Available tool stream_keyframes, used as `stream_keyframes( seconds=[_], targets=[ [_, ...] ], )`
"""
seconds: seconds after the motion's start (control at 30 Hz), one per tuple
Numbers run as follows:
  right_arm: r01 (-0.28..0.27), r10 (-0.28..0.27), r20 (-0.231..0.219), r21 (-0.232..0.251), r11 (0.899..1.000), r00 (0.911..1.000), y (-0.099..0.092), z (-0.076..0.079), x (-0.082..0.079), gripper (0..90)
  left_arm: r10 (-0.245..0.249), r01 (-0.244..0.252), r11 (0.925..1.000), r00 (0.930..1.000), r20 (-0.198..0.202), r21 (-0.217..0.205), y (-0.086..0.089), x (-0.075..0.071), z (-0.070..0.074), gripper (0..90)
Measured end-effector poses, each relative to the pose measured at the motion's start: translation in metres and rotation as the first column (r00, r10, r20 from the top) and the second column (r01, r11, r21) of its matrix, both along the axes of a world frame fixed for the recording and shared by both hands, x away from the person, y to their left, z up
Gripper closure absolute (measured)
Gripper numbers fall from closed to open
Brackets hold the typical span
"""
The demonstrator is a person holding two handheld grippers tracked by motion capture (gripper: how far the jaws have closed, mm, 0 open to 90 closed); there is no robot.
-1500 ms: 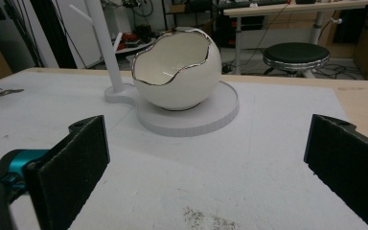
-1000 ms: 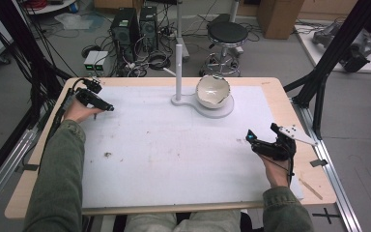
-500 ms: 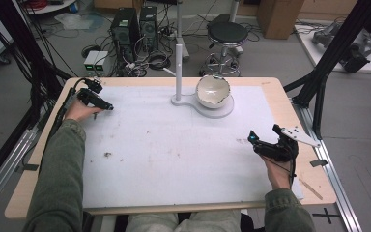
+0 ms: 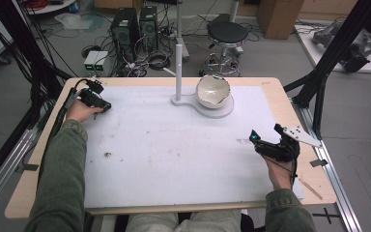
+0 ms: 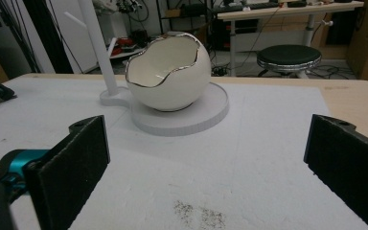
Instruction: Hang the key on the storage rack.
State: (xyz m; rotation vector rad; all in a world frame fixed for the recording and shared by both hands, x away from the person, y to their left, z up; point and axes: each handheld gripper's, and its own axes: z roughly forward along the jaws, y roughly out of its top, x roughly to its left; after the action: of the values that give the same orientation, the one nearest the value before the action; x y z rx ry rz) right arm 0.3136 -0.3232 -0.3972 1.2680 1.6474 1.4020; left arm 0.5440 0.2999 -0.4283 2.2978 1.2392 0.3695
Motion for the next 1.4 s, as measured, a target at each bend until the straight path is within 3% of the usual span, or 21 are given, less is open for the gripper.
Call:
stream_keyframes(
  seconds=[0.33,0.4,0.47,0.5,0.97,1.13,1.2,1.4],
  targets=[
    [0.001,-0.001,0.006,0.008,1.0,1.0,-0.001,0.001,-0.001,0.8,-0.004,0.002,0.9983,0.999,0.045,0.058,-0.007,-0.003,0.001,84.2],
    [0.001,-0.001,0.008,0.008,1.0,1.0,-0.001,0.001,-0.001,0.8,0.023,-0.023,0.9997,0.9941,0.106,-0.009,-0.006,-0.006,0.005,87.9],
    [0.002,-0.002,0.006,0.008,1.0,1.0,-0.001,0.001,-0.001,0.8,0.014,-0.015,0.9999,0.9949,0.1,0.006,-0.008,-0.006,0.004,87.9],
    [0.002,-0.002,0.008,0.008,1.0,1.0,-0.002,0.001,-0.001,0.8,-0.003,-0.001,0.999,0.9952,0.097,0.044,-0.011,-0.008,0.003,88.0],
    [0.001,-0.001,0.016,0.012,1.0,0.9999,-0.002,0.003,-0.002,0.9,-0.048,0.042,0.9976,0.9934,0.105,0.054,-0.019,-0.017,0.014,88.1],
    [0.001,-0.001,0.019,0.016,1.0,0.9998,-0.003,0.004,-0.003,1.0,-0.052,0.048,0.9983,0.9916,0.119,0.034,-0.018,-0.022,0.024,88.1],
    [-0.002,0.001,0.02,0.019,1.0,0.9998,-0.003,0.004,-0.002,1.0,-0.063,0.064,0.998,0.9877,0.143,-0.004,-0.018,-0.026,0.034,88.1],
    [-0.008,0.008,0.019,0.025,1.0,0.9998,-0.001,0.005,-0.002,1.1,-0.061,0.074,0.996,0.9757,0.21,-0.05,-0.016,-0.033,0.052,88.1]
  ],
)
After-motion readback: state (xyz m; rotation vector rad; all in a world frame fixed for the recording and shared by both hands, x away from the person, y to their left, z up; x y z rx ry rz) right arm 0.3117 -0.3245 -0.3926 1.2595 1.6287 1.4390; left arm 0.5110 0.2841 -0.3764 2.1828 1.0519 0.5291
